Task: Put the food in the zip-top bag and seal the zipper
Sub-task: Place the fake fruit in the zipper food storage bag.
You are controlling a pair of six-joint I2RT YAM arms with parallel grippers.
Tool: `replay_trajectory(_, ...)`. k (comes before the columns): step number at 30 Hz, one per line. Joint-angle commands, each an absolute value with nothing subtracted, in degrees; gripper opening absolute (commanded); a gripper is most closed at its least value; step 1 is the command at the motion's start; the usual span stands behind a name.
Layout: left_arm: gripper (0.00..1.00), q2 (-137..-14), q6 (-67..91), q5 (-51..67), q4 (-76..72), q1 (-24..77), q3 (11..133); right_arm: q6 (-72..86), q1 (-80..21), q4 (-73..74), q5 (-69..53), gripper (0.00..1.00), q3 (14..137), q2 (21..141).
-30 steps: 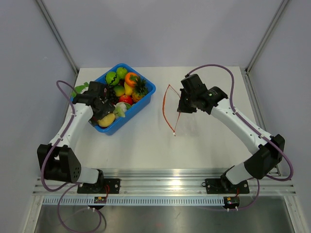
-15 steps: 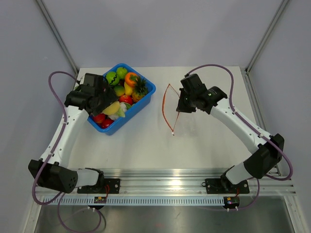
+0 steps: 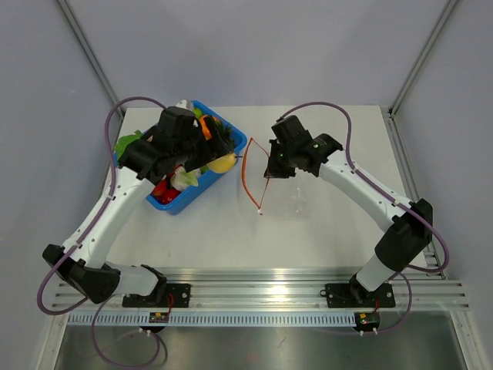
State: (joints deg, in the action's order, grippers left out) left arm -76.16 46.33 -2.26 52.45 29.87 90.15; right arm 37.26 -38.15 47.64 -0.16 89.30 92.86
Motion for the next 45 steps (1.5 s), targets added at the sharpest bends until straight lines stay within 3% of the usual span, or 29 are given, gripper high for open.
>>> replay_trajectory(1, 0.48, -77.7, 49.1, 3.1, 45.1, 32.3, 88.9, 38.5, -38.9, 45.6, -1.7, 0.0, 93.2, 91.9)
replay_trajectory(17, 0.48, -85.6, 58.2, 7.6, 33.8, 35.0, 82.7, 41.7, -39.9, 42.6, -4.5, 0.0, 88.9, 85.3)
replay_trajectory(20, 0.66, -86.8, 57.7, 6.1, 34.8, 35.4, 83.3, 42.2, -39.9, 42.1, -5.4, 0.0, 88.3, 84.4)
replay_trajectory(21, 0.84, -87.2, 57.0, 6.1, 35.9, 35.5, 84.5, 42.4, -39.9, 41.9, -5.4, 0.0, 88.1, 84.2)
replay_trajectory(23, 0.99, -88.2, 55.2, 6.4, 37.7, 35.7, 86.0, 42.5, -39.9, 41.7, -5.0, 0.0, 87.5, 83.7)
replay_trajectory(37, 0.99, -78.6, 43.3, 8.0, 39.2, 37.1, 87.3, 43.2, -39.9, 40.5, -4.7, 0.0, 85.9, 84.6)
replay_trajectory(42, 0.73, -74.0, 41.6, 2.7, 40.9, 37.0, 84.5, 43.2, -39.9, 40.7, -4.4, 0.0, 85.7, 84.6)
replay_trajectory(45, 0.68, -71.9, 40.7, 0.3, 41.7, 37.0, 82.3, 43.2, -39.9, 40.7, -4.3, 0.0, 85.6, 84.6)
